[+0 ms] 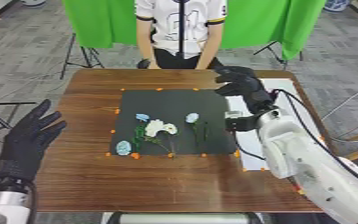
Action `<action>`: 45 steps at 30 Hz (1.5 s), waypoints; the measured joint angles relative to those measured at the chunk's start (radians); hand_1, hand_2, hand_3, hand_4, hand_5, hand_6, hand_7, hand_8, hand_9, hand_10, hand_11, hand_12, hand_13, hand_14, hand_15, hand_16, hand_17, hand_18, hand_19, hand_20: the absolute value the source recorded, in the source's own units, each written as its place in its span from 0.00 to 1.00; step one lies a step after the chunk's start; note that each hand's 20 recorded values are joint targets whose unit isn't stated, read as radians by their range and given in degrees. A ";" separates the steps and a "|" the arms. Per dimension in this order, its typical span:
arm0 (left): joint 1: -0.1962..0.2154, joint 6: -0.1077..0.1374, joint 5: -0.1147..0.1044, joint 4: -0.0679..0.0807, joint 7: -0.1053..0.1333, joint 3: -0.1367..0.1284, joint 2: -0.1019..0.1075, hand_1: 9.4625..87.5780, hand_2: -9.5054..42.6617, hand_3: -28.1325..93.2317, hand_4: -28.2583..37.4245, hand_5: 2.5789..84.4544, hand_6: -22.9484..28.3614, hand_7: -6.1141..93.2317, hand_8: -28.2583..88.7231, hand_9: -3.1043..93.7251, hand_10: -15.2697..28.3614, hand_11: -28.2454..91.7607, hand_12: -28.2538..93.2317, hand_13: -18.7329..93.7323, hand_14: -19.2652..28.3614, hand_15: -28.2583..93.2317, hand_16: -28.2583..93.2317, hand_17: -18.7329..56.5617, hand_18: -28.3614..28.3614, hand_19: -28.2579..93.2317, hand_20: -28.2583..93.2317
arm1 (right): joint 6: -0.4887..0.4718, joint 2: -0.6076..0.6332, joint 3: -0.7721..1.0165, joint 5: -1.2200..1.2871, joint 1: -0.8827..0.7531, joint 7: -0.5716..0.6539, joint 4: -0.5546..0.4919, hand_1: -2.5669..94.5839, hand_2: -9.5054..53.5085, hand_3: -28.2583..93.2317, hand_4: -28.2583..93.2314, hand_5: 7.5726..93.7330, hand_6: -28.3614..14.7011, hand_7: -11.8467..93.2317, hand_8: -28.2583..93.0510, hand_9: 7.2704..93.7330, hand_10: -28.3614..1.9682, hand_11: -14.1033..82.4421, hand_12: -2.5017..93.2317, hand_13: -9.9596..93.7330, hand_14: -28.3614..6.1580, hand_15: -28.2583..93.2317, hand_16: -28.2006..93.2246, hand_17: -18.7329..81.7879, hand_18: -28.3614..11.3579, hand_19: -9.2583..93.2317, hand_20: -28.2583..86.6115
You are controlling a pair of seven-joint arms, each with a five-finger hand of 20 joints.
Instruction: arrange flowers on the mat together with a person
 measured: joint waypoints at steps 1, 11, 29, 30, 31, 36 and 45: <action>0.004 0.000 0.000 0.000 0.001 -0.003 -0.001 0.12 0.33 0.85 0.03 0.38 0.53 0.16 0.17 0.33 0.67 0.38 0.33 0.32 0.80 0.54 0.20 0.12 0.80 0.51 0.35 | 0.000 0.002 0.025 0.035 -0.028 -0.027 -0.003 0.20 0.24 0.88 0.03 0.46 0.64 0.24 0.13 0.47 0.37 0.24 0.17 0.49 0.21 0.51 0.31 0.29 0.10 0.58 0.33; 0.023 0.002 -0.008 0.000 0.024 -0.015 -0.008 0.12 0.33 0.85 0.03 0.33 0.50 0.16 0.17 0.32 0.66 0.37 0.32 0.33 0.81 0.54 0.21 0.12 0.80 0.51 0.35 | -0.049 0.015 0.193 0.400 -0.261 -0.127 -0.007 0.19 0.25 0.88 0.02 0.43 0.64 0.24 0.14 0.45 0.38 0.23 0.17 0.47 0.19 0.49 0.33 0.28 0.11 0.55 0.37; 0.022 0.007 -0.015 0.000 0.030 -0.004 -0.012 0.13 0.33 0.85 0.03 0.33 0.51 0.16 0.17 0.33 0.66 0.36 0.33 0.33 0.82 0.55 0.21 0.12 0.80 0.52 0.35 | -0.061 0.018 0.196 0.398 -0.333 -0.191 0.001 0.19 0.26 0.89 0.02 0.43 0.65 0.24 0.14 0.45 0.41 0.23 0.17 0.48 0.20 0.50 0.34 0.27 0.13 0.54 0.39; 0.022 0.007 -0.015 0.000 0.030 -0.003 -0.012 0.13 0.33 0.85 0.03 0.33 0.51 0.16 0.17 0.33 0.66 0.36 0.33 0.33 0.82 0.55 0.21 0.12 0.80 0.52 0.35 | -0.062 0.019 0.196 0.400 -0.332 -0.193 0.001 0.19 0.26 0.89 0.02 0.43 0.65 0.24 0.13 0.45 0.41 0.23 0.17 0.48 0.20 0.50 0.34 0.27 0.13 0.54 0.39; 0.022 0.007 -0.015 0.000 0.030 -0.002 -0.012 0.13 0.33 0.85 0.03 0.33 0.51 0.16 0.17 0.33 0.66 0.36 0.33 0.33 0.82 0.56 0.21 0.12 0.80 0.52 0.35 | -0.063 0.020 0.196 0.402 -0.331 -0.195 0.001 0.19 0.26 0.89 0.02 0.43 0.65 0.24 0.13 0.45 0.41 0.23 0.17 0.48 0.20 0.50 0.34 0.27 0.13 0.54 0.40; 0.022 0.007 -0.015 0.000 0.031 0.002 -0.011 0.13 0.33 0.85 0.03 0.33 0.51 0.16 0.17 0.33 0.66 0.36 0.33 0.33 0.82 0.56 0.20 0.12 0.80 0.52 0.35 | -0.067 0.024 0.200 0.412 -0.331 -0.206 0.001 0.19 0.26 0.89 0.02 0.43 0.66 0.24 0.13 0.46 0.41 0.23 0.17 0.48 0.20 0.50 0.34 0.27 0.13 0.54 0.40; 0.022 0.008 -0.016 0.000 0.031 0.003 -0.011 0.13 0.33 0.85 0.03 0.33 0.51 0.17 0.17 0.33 0.67 0.38 0.33 0.33 0.82 0.56 0.21 0.12 0.81 0.52 0.35 | -0.077 0.026 0.203 0.423 -0.331 -0.223 0.002 0.19 0.26 0.90 0.02 0.44 0.66 0.24 0.13 0.46 0.42 0.23 0.17 0.49 0.21 0.50 0.34 0.27 0.13 0.54 0.40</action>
